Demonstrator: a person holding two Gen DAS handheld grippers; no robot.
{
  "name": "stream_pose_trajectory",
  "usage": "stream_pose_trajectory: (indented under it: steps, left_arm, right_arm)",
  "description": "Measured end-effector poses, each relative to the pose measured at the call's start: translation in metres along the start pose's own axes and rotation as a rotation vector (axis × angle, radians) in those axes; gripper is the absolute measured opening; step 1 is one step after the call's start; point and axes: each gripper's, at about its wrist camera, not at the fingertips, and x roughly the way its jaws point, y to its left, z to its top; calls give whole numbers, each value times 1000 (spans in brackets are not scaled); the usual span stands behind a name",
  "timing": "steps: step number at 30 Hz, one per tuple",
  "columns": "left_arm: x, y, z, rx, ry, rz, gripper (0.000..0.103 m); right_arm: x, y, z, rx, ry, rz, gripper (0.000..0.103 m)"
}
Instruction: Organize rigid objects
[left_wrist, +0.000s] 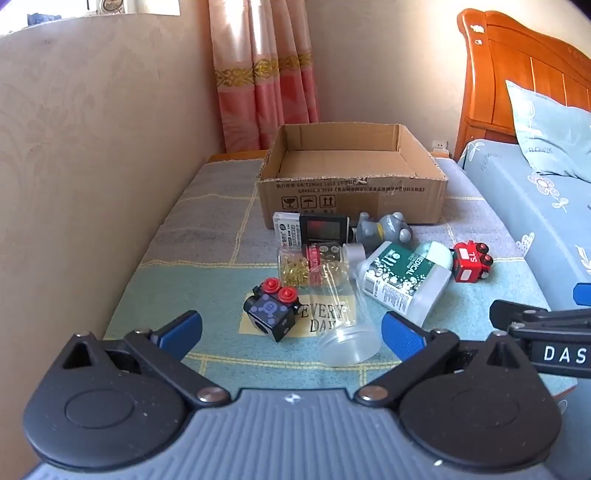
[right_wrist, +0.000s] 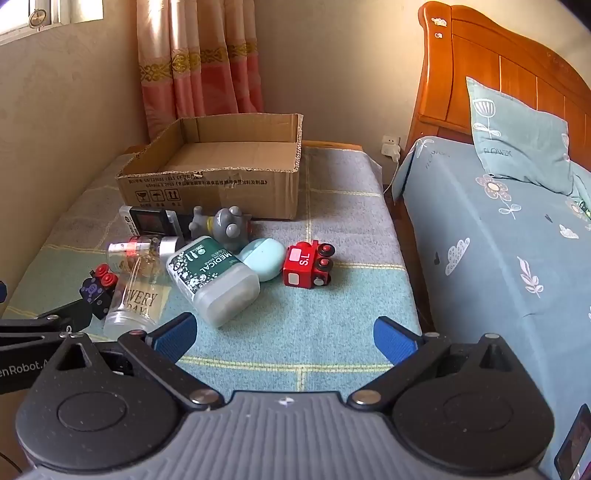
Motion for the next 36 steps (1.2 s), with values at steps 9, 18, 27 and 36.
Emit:
stream_pose_trajectory:
  steps: [9,18,27,36]
  left_arm:
    - [-1,0,1,14,-6,15,102]
    - [-1,2,3,5,-9,10,102]
    - [-3,2,4,6,-17,11,102]
    - [-8,3,5,5,-27,19,102]
  right_arm:
    - [-2,1,1,-5,-3,-1,103]
    - [-1,3,1,-4,-11,-4,103]
    - [-6,3,2,-12,-20,-9,103]
    - [-9,5,4,-19,-30,-8,103]
